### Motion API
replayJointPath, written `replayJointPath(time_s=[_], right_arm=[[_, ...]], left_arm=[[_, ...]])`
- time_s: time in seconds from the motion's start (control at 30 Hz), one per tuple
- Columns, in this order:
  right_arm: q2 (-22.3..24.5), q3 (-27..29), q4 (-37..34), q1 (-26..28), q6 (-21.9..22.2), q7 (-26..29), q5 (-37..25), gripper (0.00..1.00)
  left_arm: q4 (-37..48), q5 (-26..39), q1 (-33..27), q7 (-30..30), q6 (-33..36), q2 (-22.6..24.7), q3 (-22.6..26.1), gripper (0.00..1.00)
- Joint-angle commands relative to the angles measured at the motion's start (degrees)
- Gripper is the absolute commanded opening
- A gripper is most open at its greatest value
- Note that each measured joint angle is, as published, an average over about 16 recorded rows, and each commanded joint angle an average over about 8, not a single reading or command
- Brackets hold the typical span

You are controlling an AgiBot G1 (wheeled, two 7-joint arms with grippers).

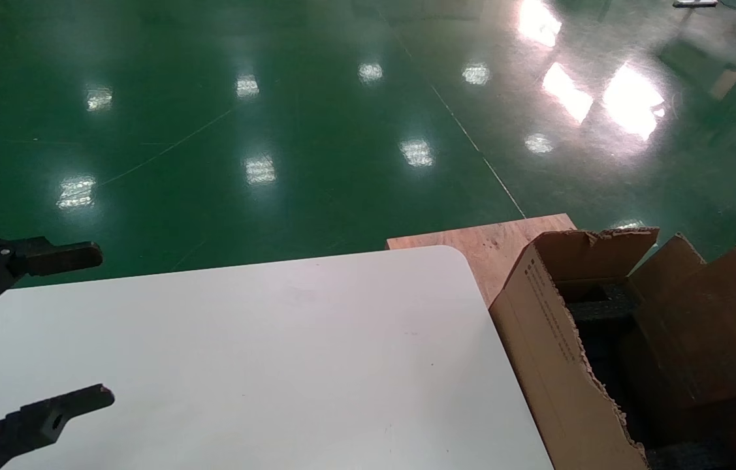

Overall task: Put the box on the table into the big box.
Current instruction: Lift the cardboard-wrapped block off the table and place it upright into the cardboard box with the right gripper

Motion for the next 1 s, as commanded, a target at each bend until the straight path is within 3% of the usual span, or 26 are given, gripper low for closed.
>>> replayJointPath(time_s=[0.03,0.5,1.0], right_arm=[[-0.4,-1.7,-0.8,0.8,0.0,-1.0,1.2,0.00],[-1.9,-13.0,-6.1,5.9,0.3,-6.9,7.7,0.00],[-4.0,-24.0,-8.1,10.4,1.8,-8.9,12.0,0.00]], left_arm=[[0.0,0.0,0.0,0.0,0.0,0.0,0.0,1.00],[0.0,0.0,0.0,0.0,0.0,0.0,0.0,1.00],[0.0,0.0,0.0,0.0,0.0,0.0,0.0,1.00]])
